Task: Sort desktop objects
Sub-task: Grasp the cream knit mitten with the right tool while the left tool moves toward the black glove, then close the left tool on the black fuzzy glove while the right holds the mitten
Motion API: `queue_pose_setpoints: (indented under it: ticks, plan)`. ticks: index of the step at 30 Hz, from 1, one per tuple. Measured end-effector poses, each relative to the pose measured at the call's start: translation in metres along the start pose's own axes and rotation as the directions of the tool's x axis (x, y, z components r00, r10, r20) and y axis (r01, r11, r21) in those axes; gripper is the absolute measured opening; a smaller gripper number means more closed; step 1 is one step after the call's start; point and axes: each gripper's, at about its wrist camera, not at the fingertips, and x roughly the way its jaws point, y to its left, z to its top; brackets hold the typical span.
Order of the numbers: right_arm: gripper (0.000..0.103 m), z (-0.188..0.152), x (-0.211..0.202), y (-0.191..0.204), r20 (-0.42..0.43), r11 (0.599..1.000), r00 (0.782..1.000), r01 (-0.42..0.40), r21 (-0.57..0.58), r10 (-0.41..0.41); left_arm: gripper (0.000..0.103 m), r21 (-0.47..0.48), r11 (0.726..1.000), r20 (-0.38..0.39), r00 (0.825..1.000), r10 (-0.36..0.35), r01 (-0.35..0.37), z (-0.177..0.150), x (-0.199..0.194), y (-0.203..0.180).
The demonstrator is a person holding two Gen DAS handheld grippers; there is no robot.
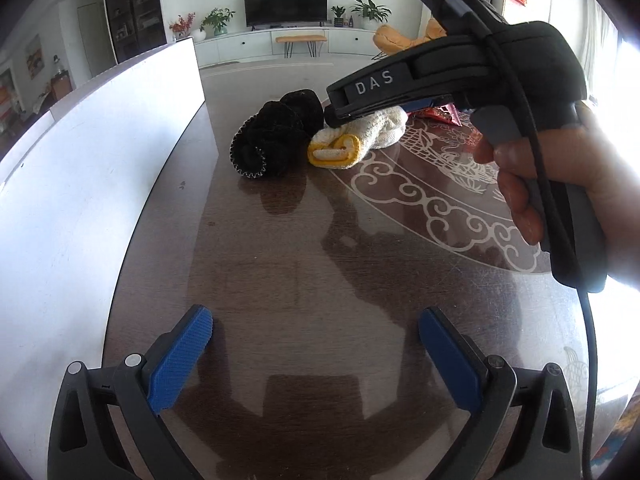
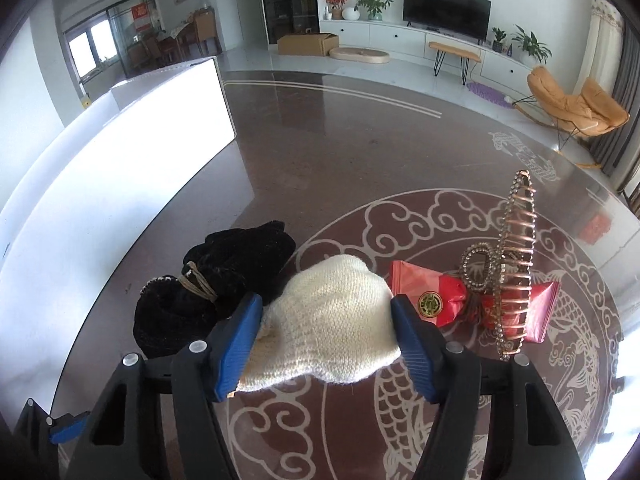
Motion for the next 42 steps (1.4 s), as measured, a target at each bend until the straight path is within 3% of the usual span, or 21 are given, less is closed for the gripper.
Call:
queue_pose_setpoints:
  ticks: [6,9,10,12,14,15,17,19,23,28,30,33,38,40,41,42]
  plan:
    - [0.065,-0.066,-0.044,-0.019,-0.005,0.991,0.997,-0.077,-0.106,0.077,0.103,0.000,1.000,0.000,1.000,0.001,-0.001,0.000,0.000,0.000]
    - [0.068,-0.098,-0.074,-0.033,0.001,0.989,0.998,-0.067,-0.135,0.068,0.103,-0.001,1.000,0.000,1.000,0.002,-0.002,0.001,0.001,0.002]
    - [0.071,-0.106,-0.085,-0.038,0.015,0.992,0.999,-0.050,-0.119,0.052,0.103,0.000,1.000,0.000,1.000,0.001,-0.001,0.001,0.001,0.002]
    - [0.099,-0.119,-0.107,-0.051,0.055,0.999,0.998,-0.022,-0.035,0.024,0.103,-0.001,1.000,0.000,1.000,0.001,-0.001,0.001,0.001,0.002]
    - [0.103,-0.132,-0.120,-0.062,0.057,0.996,0.998,-0.025,0.083,0.020,0.103,0.000,1.000,0.000,1.000,0.001,-0.001,0.001,0.001,0.002]
    - [0.103,-0.135,-0.119,-0.067,0.034,0.989,0.998,-0.061,0.137,0.057,0.103,0.000,1.000,0.000,1.000,0.001,-0.001,0.001,0.001,0.002]
    - [0.103,-0.140,-0.109,-0.067,-0.010,0.970,0.992,-0.119,0.211,0.124,0.103,-0.001,1.000,-0.001,1.000,0.001,-0.001,0.001,0.001,0.002]
    - [0.103,-0.143,-0.097,-0.061,-0.021,0.962,0.990,-0.131,0.240,0.140,0.103,0.002,1.000,-0.002,1.000,0.002,-0.002,0.002,0.001,0.002]
    - [0.103,-0.131,-0.082,-0.045,0.002,0.977,0.998,-0.066,0.204,0.067,0.103,0.007,1.000,-0.038,0.999,0.004,-0.004,0.010,0.003,0.004]
    - [0.103,-0.125,-0.072,-0.031,0.005,0.997,1.000,0.026,0.072,-0.027,0.103,-0.012,1.000,0.028,1.000,0.011,-0.011,0.052,-0.001,0.010]
    - [0.094,-0.128,-0.074,-0.031,0.007,0.998,0.998,0.054,0.040,-0.055,0.103,0.036,0.998,0.035,0.998,0.044,-0.045,0.082,0.011,0.006]
    - [0.093,-0.134,-0.077,-0.038,0.006,0.997,0.998,0.065,0.039,-0.065,0.103,0.078,0.989,0.032,0.991,0.126,-0.129,0.116,0.036,0.005]
    - [0.096,-0.132,-0.071,-0.035,-0.004,0.995,0.995,0.097,0.024,-0.097,0.103,0.083,0.992,-0.102,0.989,0.107,-0.099,0.140,0.097,0.007]
    - [0.100,-0.131,-0.069,-0.039,-0.009,0.995,0.996,0.085,0.045,-0.085,0.103,0.065,0.997,-0.065,0.997,0.050,-0.046,0.142,0.097,0.007]
    - [0.100,-0.131,-0.068,-0.039,-0.008,0.995,0.996,0.092,0.041,-0.092,0.099,0.058,0.998,-0.067,0.997,0.025,-0.021,0.142,0.097,0.007]
    - [0.102,-0.131,-0.067,-0.039,-0.012,0.994,0.995,0.099,0.042,-0.099,0.075,0.055,0.998,-0.066,0.998,0.005,-0.001,0.140,0.097,0.006]
